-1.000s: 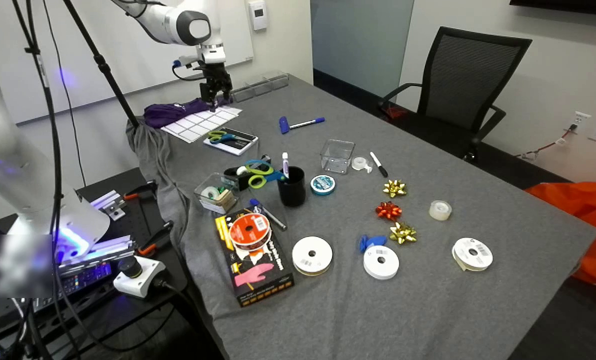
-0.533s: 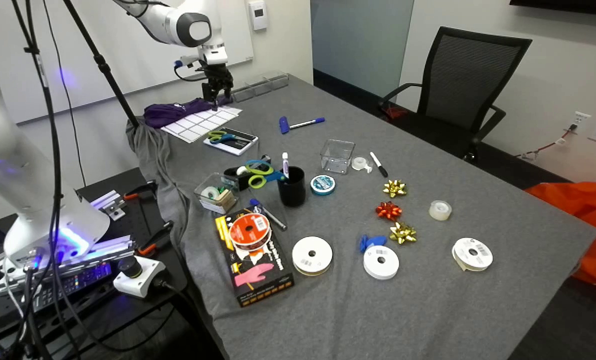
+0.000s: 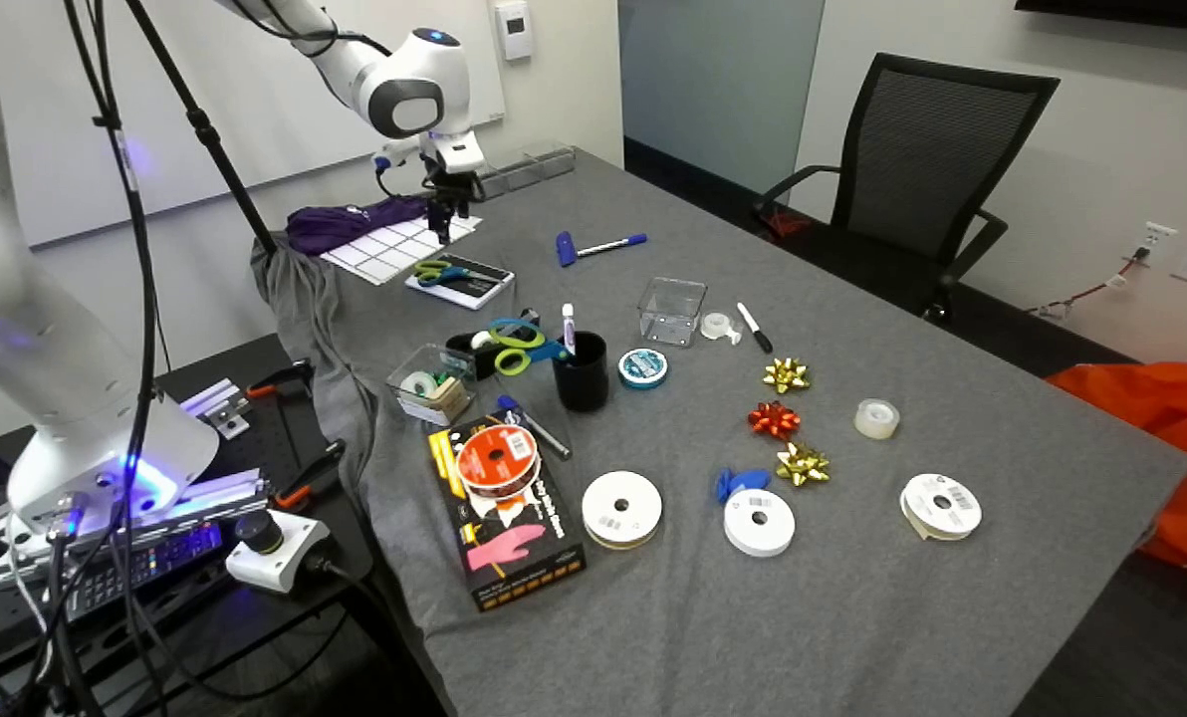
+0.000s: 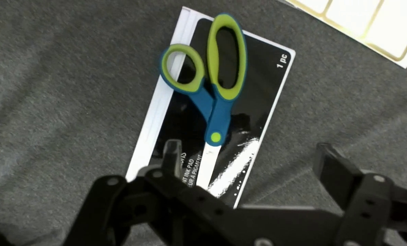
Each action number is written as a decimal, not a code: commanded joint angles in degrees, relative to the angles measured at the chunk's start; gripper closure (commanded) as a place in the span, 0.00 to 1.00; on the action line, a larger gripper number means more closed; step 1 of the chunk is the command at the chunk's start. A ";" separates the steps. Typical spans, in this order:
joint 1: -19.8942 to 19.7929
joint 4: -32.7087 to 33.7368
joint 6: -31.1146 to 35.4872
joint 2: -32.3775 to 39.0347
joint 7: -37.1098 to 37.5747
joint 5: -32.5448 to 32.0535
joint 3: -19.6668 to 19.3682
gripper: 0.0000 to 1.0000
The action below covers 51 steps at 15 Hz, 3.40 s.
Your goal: Move the scissors on the left to the right.
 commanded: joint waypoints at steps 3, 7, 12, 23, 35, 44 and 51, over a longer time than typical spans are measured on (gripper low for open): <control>-0.41 -0.46 1.40 3.33 -11.09 7.68 0.17 0.00; 1.07 0.61 1.87 6.28 -10.67 7.46 -1.34 0.00; 2.17 2.30 3.17 9.28 -8.66 7.47 -2.46 0.00; 3.41 5.90 3.60 13.20 -3.38 7.18 -3.49 0.60; 2.74 5.36 2.15 11.13 -0.92 7.61 -2.99 0.93; 1.66 6.31 -0.57 5.83 1.62 8.52 -3.69 0.93; 2.35 7.66 -3.78 8.26 0.87 5.94 -4.73 0.36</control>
